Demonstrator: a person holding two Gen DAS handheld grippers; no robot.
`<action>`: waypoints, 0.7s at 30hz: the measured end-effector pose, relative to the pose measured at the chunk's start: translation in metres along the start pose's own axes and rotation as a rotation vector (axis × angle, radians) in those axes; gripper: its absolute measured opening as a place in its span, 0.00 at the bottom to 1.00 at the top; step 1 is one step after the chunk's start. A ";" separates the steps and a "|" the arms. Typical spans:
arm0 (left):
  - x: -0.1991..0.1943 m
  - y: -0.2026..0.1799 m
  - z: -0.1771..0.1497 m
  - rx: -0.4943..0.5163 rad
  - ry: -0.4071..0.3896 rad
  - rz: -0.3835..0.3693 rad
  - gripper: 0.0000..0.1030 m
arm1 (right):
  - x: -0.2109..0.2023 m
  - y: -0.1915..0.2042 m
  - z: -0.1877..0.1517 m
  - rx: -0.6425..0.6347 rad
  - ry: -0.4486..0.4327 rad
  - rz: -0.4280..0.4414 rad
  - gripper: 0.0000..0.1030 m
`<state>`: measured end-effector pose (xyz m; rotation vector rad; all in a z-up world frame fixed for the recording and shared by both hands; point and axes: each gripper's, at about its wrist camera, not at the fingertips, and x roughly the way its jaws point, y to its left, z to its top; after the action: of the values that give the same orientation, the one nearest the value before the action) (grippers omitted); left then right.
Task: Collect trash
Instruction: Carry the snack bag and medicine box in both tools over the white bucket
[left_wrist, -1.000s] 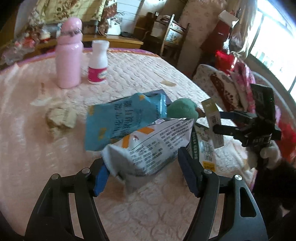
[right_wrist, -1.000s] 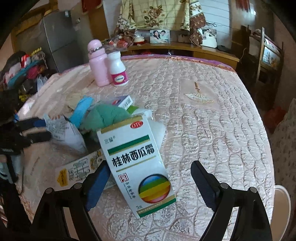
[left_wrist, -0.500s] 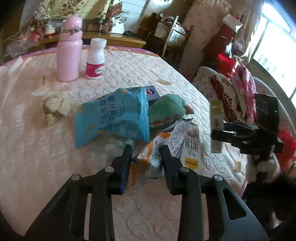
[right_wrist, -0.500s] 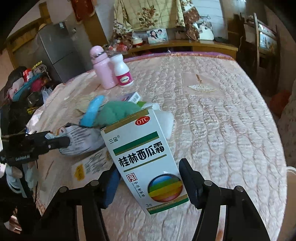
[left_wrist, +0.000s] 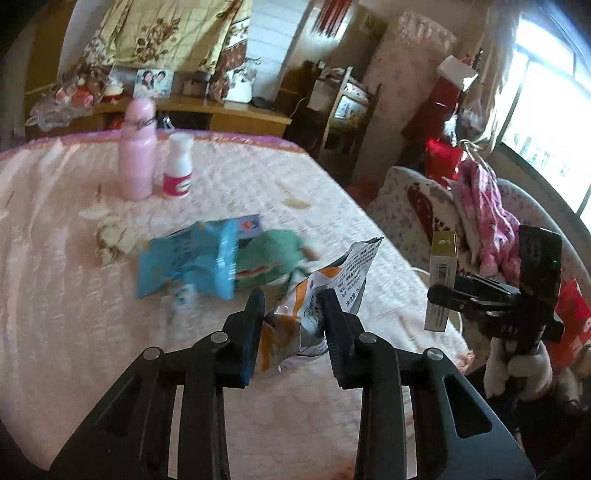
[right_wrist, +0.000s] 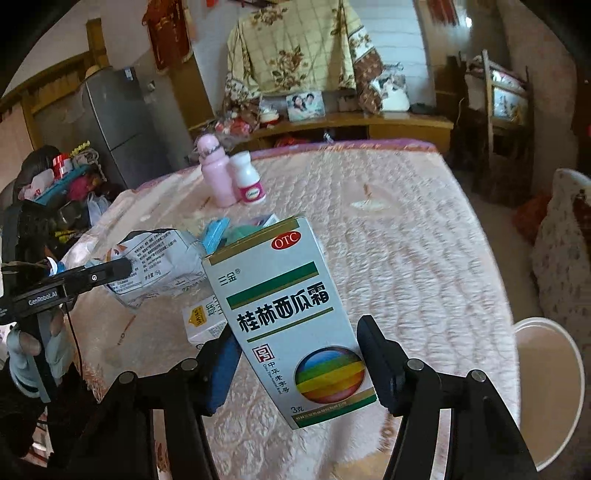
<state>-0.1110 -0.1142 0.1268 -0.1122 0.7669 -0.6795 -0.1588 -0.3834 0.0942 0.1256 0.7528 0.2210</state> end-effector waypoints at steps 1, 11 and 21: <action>0.000 -0.007 0.000 0.007 -0.003 -0.002 0.28 | -0.006 -0.001 0.000 0.003 -0.009 -0.008 0.59; 0.026 -0.070 0.004 0.062 0.018 -0.041 0.28 | -0.040 -0.031 -0.007 0.050 -0.045 -0.076 0.59; 0.073 -0.124 0.017 0.127 0.053 -0.082 0.28 | -0.064 -0.098 -0.024 0.158 -0.057 -0.148 0.58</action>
<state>-0.1273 -0.2580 0.1359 -0.0103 0.7713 -0.8097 -0.2058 -0.4937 0.1007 0.2242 0.7193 0.0168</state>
